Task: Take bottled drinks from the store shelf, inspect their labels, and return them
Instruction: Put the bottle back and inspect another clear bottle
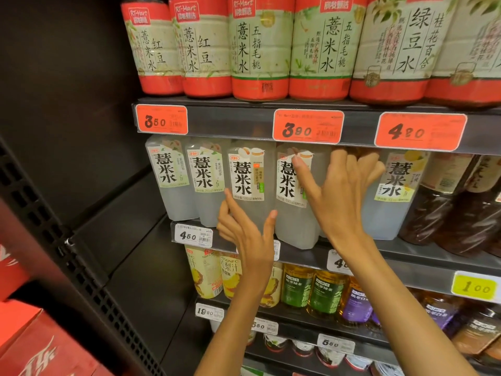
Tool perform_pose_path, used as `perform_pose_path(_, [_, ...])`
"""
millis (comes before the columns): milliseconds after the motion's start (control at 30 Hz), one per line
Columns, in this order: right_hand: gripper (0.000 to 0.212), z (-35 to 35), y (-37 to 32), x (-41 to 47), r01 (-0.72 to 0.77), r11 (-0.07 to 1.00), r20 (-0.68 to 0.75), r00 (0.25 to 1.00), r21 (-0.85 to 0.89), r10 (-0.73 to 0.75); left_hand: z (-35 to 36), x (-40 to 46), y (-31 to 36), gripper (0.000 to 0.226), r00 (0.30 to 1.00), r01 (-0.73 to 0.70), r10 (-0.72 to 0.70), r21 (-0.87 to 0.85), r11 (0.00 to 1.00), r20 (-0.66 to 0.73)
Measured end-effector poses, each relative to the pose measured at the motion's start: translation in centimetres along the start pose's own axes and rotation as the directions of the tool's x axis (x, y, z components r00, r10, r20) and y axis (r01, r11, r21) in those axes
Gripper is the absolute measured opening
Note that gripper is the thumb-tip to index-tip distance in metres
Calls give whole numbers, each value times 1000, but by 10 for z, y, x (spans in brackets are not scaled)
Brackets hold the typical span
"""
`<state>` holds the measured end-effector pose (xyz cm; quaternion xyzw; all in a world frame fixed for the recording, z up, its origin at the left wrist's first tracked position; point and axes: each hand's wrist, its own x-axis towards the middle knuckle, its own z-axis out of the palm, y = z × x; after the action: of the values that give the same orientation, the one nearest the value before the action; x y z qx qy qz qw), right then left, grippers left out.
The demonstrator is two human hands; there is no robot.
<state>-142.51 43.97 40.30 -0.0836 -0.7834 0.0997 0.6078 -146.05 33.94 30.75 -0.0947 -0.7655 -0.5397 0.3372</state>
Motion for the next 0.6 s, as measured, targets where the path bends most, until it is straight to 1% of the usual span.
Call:
perform_pose_path(67, [48,2,0,-1,35,998,-13,999,-44,-36,2,0,0,85,1000,-5,5,10,1000,2])
perform_pose_path(167, [50,2,2,-3,79,992,-3,997,-97,-80,6,-1,-1,71,998,-44,46,57,997,-36])
perform_pose_path(233, [51,2,3,-4,86,994,11,996,-72,-86,7,-2,-2,64,995,-66,76,146,987,-66])
perform_pose_path(300, [49,3,2,-4,67,998,17,998,-4,-67,10,0,-3,64,994,-67,84,226,972,-66])
perform_pose_path(333, [49,3,2,-4,51,998,21,998,32,-52,11,1,-2,66,995,-57,74,233,971,-64])
perform_pose_path(467, [48,4,3,-5,4,992,34,999,124,-8,13,1,1,67,998,-26,34,149,988,-52])
perform_pose_path(533, [50,5,4,-5,-13,990,41,999,139,8,11,2,0,66,999,-40,44,124,991,-30])
perform_pose_path(600, [51,6,6,-4,-22,990,42,999,138,16,7,2,0,63,998,-44,49,108,993,-39])
